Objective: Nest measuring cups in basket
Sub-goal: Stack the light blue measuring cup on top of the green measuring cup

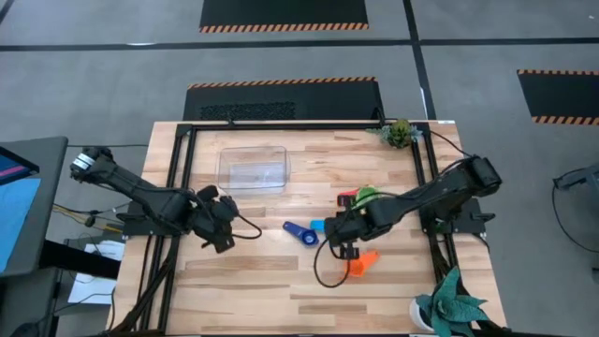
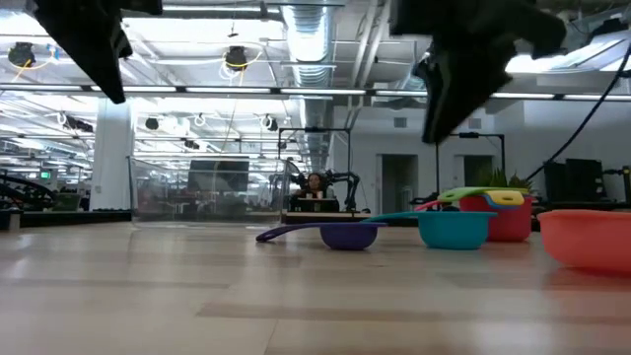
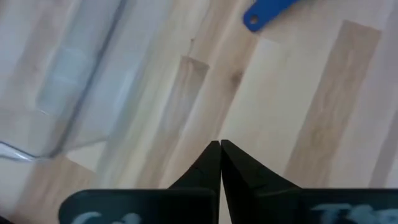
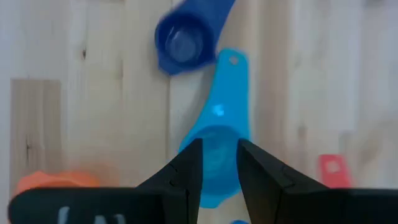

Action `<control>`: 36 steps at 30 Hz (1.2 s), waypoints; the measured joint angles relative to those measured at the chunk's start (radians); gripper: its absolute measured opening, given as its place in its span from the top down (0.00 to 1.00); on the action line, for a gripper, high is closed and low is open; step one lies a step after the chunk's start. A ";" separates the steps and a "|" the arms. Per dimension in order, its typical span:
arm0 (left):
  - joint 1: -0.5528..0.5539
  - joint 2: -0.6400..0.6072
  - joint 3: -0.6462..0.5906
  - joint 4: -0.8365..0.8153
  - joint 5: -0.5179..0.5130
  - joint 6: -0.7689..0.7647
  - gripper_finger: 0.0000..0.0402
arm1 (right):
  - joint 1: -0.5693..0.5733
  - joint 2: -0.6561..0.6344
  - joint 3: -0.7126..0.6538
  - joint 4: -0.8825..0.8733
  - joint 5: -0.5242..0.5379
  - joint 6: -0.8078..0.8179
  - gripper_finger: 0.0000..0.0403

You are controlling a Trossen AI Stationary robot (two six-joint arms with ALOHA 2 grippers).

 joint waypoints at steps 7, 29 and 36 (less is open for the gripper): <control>0.017 -0.004 -0.002 -0.009 -0.043 0.198 1.00 | 0.001 0.074 0.000 0.023 -0.076 0.133 0.70; 0.068 -0.003 -0.002 -0.011 -0.042 0.289 1.00 | -0.016 0.156 0.000 -0.004 -0.117 0.216 0.39; 0.068 -0.003 -0.002 -0.010 -0.041 0.286 1.00 | -0.026 0.216 0.000 0.003 -0.094 0.225 0.43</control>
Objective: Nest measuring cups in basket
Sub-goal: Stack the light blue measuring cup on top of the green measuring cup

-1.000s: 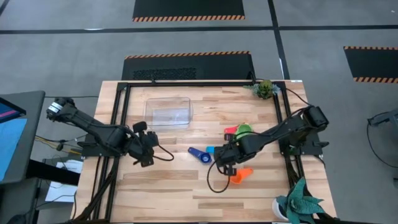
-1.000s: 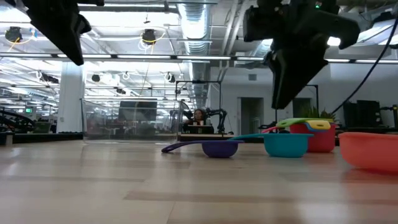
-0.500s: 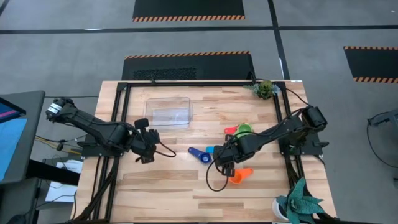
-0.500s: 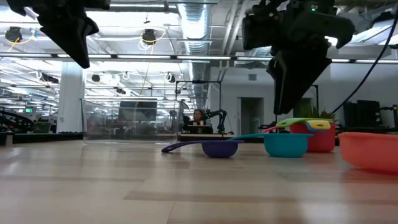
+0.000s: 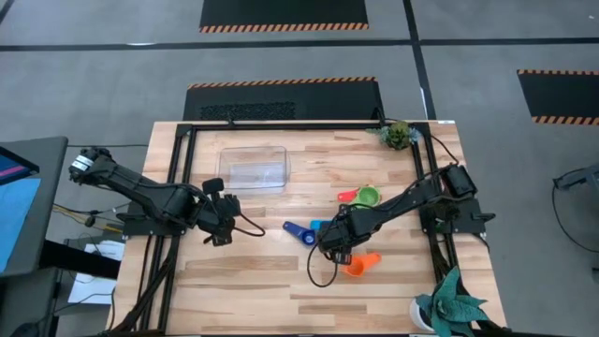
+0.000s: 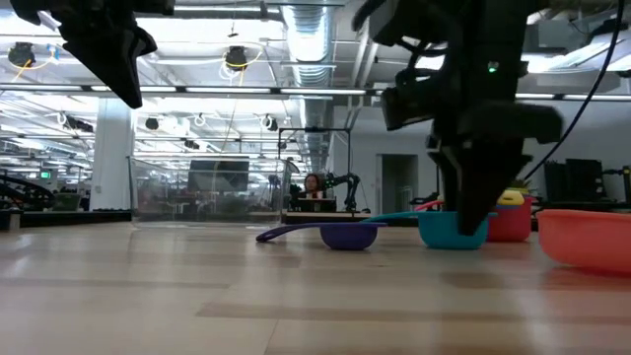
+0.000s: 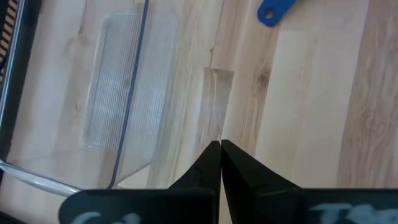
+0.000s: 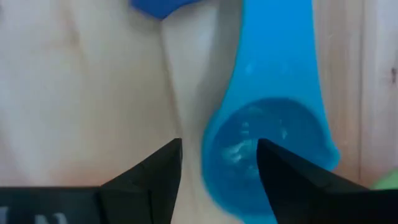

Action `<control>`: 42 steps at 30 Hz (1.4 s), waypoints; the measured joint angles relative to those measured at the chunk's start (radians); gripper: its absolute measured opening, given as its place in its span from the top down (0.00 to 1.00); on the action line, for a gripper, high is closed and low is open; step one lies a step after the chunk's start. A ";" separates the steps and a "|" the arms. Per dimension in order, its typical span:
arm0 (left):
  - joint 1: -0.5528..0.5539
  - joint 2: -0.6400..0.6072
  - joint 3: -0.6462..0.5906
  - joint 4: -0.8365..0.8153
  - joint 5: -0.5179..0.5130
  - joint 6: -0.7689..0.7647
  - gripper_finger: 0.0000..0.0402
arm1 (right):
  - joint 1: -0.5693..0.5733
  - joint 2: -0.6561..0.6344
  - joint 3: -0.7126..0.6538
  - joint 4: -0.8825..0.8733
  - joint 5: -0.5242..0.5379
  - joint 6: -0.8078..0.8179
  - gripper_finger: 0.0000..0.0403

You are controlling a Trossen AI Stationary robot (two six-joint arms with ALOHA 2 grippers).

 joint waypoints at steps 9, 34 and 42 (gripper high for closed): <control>0.000 0.000 0.000 0.000 -0.002 -0.001 1.00 | -0.027 0.007 -0.001 0.005 0.003 -0.009 0.71; 0.000 0.000 0.000 0.005 -0.025 -0.019 1.00 | -0.060 -0.512 -0.061 -0.355 0.085 -0.253 0.98; 0.000 0.000 0.001 0.005 -0.026 -0.021 1.00 | -0.104 -0.620 -0.288 -0.234 0.085 -0.271 0.98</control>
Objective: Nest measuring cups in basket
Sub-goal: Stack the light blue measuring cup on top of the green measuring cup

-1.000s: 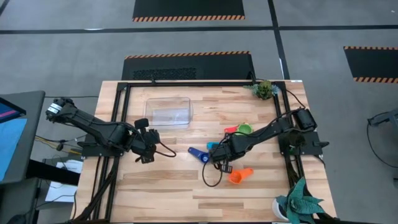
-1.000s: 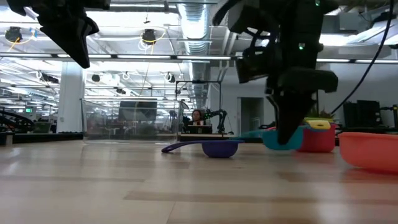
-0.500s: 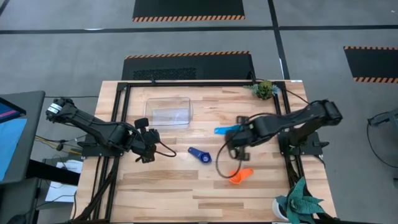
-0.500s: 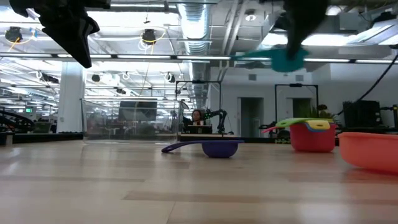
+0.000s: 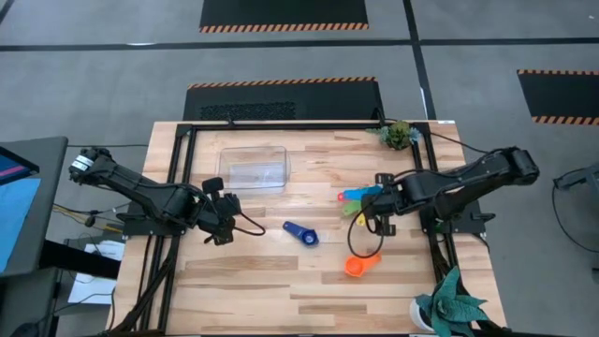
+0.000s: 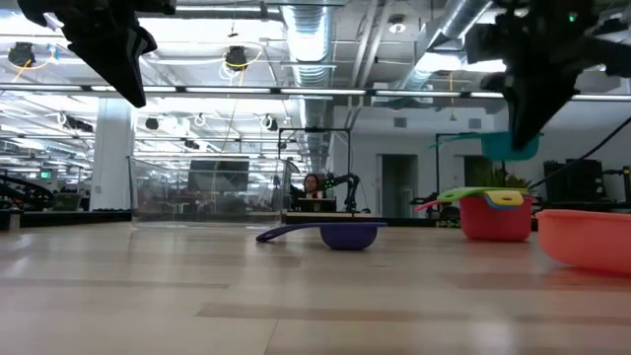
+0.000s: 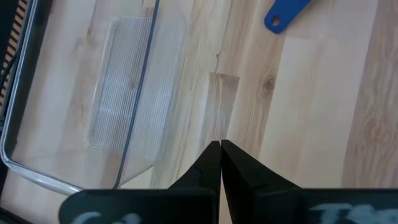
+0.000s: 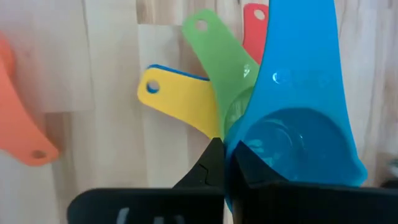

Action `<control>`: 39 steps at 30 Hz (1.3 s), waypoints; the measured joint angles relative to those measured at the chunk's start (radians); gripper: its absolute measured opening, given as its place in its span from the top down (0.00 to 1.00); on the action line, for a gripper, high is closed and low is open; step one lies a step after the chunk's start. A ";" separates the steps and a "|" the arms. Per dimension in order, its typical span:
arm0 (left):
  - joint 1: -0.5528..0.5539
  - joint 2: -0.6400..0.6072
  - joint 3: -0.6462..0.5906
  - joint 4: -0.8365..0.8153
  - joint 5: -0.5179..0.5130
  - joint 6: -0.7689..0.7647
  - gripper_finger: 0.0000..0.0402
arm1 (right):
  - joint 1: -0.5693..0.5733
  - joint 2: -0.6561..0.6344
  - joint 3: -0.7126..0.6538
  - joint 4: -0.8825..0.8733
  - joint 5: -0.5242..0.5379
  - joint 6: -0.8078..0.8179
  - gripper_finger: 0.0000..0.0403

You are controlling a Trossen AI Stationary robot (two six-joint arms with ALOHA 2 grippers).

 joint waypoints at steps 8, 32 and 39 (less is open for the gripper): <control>0.000 0.000 0.000 0.003 -0.001 -0.036 1.00 | -0.076 -0.015 -0.076 0.133 -0.015 -0.140 0.97; 0.000 0.000 0.000 0.008 0.005 -0.102 1.00 | -0.146 0.007 -0.125 0.177 -0.094 -0.121 0.68; 0.000 0.000 0.000 0.007 0.004 -0.110 1.00 | -0.138 0.002 -0.125 0.175 -0.102 -0.078 0.59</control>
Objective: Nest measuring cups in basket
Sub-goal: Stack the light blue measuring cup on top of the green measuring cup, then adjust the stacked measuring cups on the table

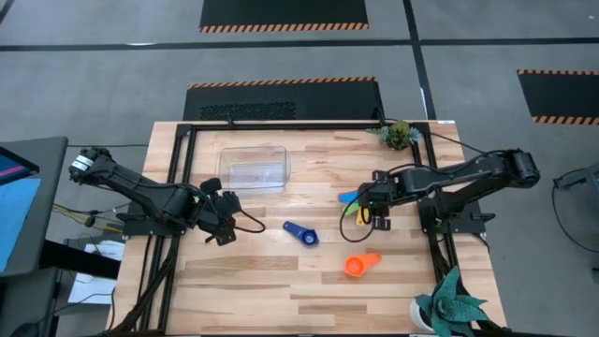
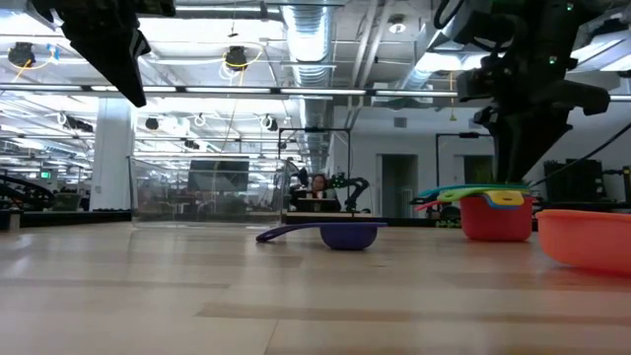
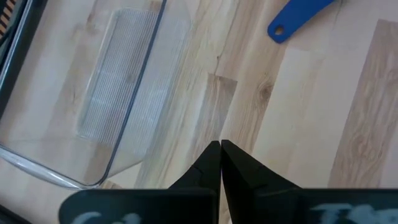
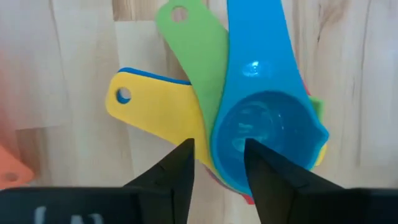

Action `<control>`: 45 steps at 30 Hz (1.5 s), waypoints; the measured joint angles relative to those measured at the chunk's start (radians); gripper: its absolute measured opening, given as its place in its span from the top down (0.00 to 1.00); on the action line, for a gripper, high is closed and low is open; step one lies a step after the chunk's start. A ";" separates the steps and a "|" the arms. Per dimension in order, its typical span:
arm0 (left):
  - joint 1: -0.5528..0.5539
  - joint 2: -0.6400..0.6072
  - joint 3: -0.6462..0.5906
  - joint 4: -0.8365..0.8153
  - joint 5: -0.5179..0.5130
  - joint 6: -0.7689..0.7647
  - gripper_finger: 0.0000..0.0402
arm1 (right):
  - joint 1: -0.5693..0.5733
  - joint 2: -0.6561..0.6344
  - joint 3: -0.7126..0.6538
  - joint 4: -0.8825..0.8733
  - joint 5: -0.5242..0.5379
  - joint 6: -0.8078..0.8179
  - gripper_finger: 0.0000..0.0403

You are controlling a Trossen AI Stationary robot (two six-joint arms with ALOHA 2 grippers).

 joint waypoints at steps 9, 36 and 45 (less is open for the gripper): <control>0.000 0.000 0.000 0.000 -0.003 0.000 1.00 | 0.138 -0.027 0.001 -0.003 -0.096 0.029 0.61; 0.000 0.000 0.000 0.000 -0.006 0.015 1.00 | 0.181 0.162 0.014 0.257 0.147 0.256 0.98; 0.000 0.000 0.000 0.000 -0.006 0.016 1.00 | 0.176 0.014 0.013 0.248 0.328 0.317 0.93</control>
